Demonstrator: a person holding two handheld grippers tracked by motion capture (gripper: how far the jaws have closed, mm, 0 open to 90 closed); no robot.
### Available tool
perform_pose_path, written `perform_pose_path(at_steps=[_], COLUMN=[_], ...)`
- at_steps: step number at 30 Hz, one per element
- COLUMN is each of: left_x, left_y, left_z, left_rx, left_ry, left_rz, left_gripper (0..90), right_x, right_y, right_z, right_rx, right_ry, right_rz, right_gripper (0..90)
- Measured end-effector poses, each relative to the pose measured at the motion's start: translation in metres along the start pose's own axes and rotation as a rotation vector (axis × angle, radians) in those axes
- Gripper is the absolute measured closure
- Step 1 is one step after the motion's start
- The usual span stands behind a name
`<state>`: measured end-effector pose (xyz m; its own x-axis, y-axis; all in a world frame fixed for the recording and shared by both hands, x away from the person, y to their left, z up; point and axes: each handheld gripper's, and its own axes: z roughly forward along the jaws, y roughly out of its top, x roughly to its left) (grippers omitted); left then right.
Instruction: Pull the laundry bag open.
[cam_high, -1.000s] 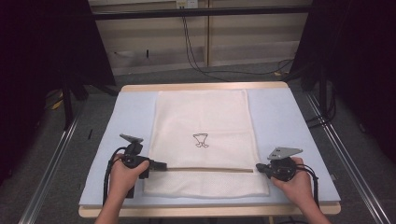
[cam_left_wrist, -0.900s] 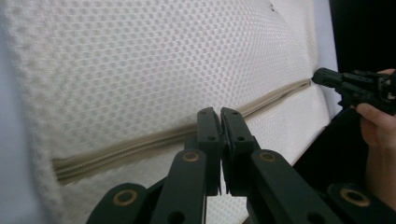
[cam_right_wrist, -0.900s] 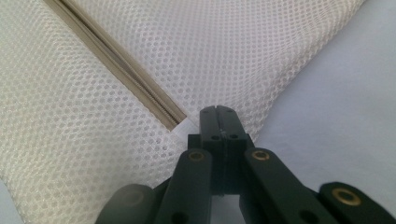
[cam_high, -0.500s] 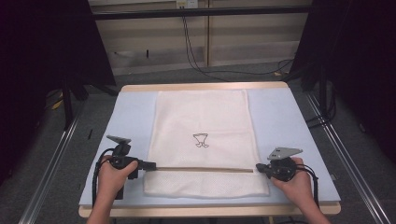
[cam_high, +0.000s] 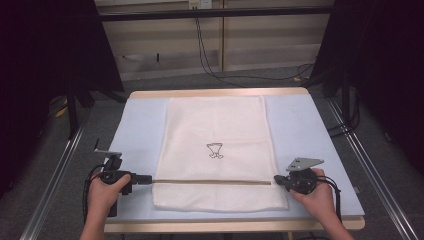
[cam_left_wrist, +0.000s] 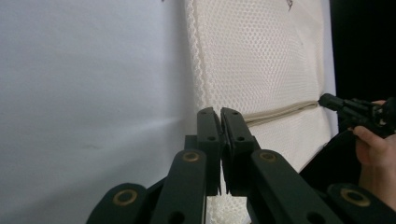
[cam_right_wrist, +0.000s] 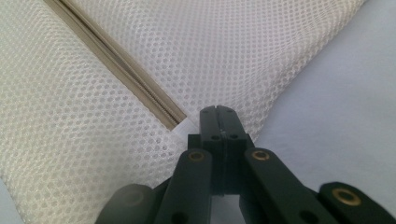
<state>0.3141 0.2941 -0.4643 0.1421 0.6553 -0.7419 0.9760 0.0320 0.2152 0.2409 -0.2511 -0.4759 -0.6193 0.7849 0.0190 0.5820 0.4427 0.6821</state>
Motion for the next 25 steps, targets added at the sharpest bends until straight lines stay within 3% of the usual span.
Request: perform_pose_path(at_steps=[4, 5, 7, 9, 11, 13, 15, 17, 19, 25], left_x=[-0.005, -0.005, -0.008, -0.010, -0.010, -0.011, -0.014, -0.014, -0.012, -0.007], left_y=[0.000, 0.001, 0.001, 0.001, 0.002, 0.003, 0.003, 0.003, 0.004, 0.007], left_z=[0.000, -0.003, -0.006, -0.007, -0.009, -0.010, -0.008, -0.007, -0.006, -0.002], left_rx=[-0.041, -0.037, -0.071, -0.121, -0.181, -0.255, -0.364, -0.422, -0.463, -0.475], left_ry=[0.002, -0.006, -0.029, -0.002, 0.041, 0.091, 0.176, 0.200, 0.268, 0.389], left_rz=[-0.003, 0.020, 0.024, 0.041, 0.078, 0.123, 0.223, 0.253, 0.330, 0.394], left_gripper=[86.3, 84.6, 81.7, 75.4, 65.7, 57.2, 46.1, 40.6, 34.0, 26.2], right_x=[-0.001, -0.001, -0.004, -0.007, -0.012, -0.019, -0.025, -0.032, -0.036, -0.045], right_y=[-0.001, -0.001, -0.002, -0.002, -0.002, -0.001, -0.002, -0.003, -0.007, -0.010], right_z=[0.000, -0.001, -0.003, -0.007, -0.014, -0.020, -0.024, -0.025, -0.023, -0.018], right_rx=[-0.008, -0.007, -0.041, -0.086, -0.158, -0.228, -0.281, -0.271, -0.255, -0.220], right_ry=[0.008, 0.015, 0.041, 0.041, -0.003, -0.079, -0.142, -0.159, -0.174, -0.185], right_rz=[0.000, 0.008, 0.006, 0.032, 0.039, 0.073, 0.120, 0.148, 0.160, 0.169], right_gripper=[90.0, 90.0, 89.9, 79.8, 68.9, 52.4, 39.6, 32.6, 30.9, 26.6])
